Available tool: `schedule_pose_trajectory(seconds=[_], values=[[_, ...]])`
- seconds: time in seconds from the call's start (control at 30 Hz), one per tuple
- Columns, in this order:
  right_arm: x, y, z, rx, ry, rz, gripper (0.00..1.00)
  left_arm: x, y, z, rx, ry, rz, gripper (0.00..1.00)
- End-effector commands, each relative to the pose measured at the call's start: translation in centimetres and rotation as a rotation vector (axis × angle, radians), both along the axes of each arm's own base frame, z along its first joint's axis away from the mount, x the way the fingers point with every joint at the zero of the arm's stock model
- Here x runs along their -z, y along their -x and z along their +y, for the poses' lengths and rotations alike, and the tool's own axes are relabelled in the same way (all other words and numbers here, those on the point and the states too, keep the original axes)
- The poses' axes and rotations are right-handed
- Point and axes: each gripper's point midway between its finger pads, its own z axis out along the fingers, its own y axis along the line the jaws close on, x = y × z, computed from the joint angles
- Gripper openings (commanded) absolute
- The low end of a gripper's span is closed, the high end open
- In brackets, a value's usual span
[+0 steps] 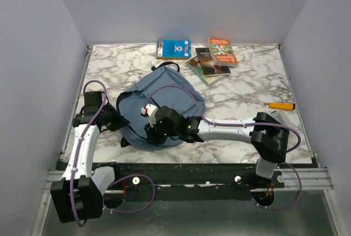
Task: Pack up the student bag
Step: Adjust the student bag at the center of the board.
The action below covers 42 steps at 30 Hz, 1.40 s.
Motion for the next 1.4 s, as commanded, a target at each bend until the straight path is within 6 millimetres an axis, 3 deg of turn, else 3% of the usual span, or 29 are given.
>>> schedule_pose_trajectory(seconds=[0.0, 0.07, 0.13, 0.2, 0.23, 0.33, 0.47, 0.53, 0.6, 0.7, 0.8, 1.0, 1.17, 1.37], values=[[-0.1, -1.6, 1.0, 0.053, -0.002, -0.061, 0.21, -0.8, 0.1, -0.5, 0.014, 0.024, -0.032, 0.00], [-0.6, -2.0, 0.7, 0.087, -0.010, -0.067, 0.04, -1.0, 0.1, -0.5, 0.028, 0.023, -0.042, 0.00], [-1.3, -2.0, 0.4, 0.093, -0.028, -0.074, 0.01, -1.8, 0.1, -1.0, 0.072, 0.032, -0.075, 0.06], [-1.6, -1.8, -0.1, 0.079, -0.029, -0.091, 0.00, -3.3, 0.1, -1.4, 0.119, 0.031, -0.147, 0.24], [-1.8, -1.6, -0.3, 0.054, -0.031, -0.100, 0.00, -4.4, 0.0, -1.5, 0.137, 0.022, -0.207, 0.39], [-2.2, -0.6, -0.3, -0.103, -0.052, -0.141, 0.01, -7.8, 0.1, -1.4, 0.162, -0.037, -0.388, 0.71], [-3.7, 0.2, -0.1, -0.318, -0.144, -0.278, 0.01, -11.6, 0.6, -2.3, 0.247, -0.094, -0.537, 0.86], [-5.2, 1.0, -0.2, -0.428, -0.202, -0.372, 0.01, -12.8, 0.9, -3.5, 0.337, -0.115, -0.587, 0.87], [-7.3, 0.7, -0.7, -0.463, -0.265, -0.424, 0.01, -13.7, 1.6, -4.9, 0.438, -0.148, -0.629, 0.88], [-9.3, -0.4, -2.8, -0.521, -0.340, -0.360, 0.01, -14.8, 2.4, -6.1, 0.531, -0.177, -0.697, 0.87], [-9.0, -1.8, -4.7, -0.520, -0.317, -0.262, 0.01, -15.9, 3.1, -7.2, 0.617, -0.197, -0.787, 0.84], [-7.8, -0.1, -8.1, -0.582, -0.305, -0.086, 0.01, -17.4, 4.3, -8.4, 0.787, -0.320, -1.041, 0.79], [-8.0, 0.7, -9.8, -0.562, -0.317, -0.030, 0.01, -17.0, 5.6, -10.6, 0.986, -0.352, -1.123, 0.78], [-8.3, 1.1, -10.6, -0.562, -0.308, -0.011, 0.00, -13.3, 7.8, -13.7, 1.299, -0.355, -1.042, 0.81]])
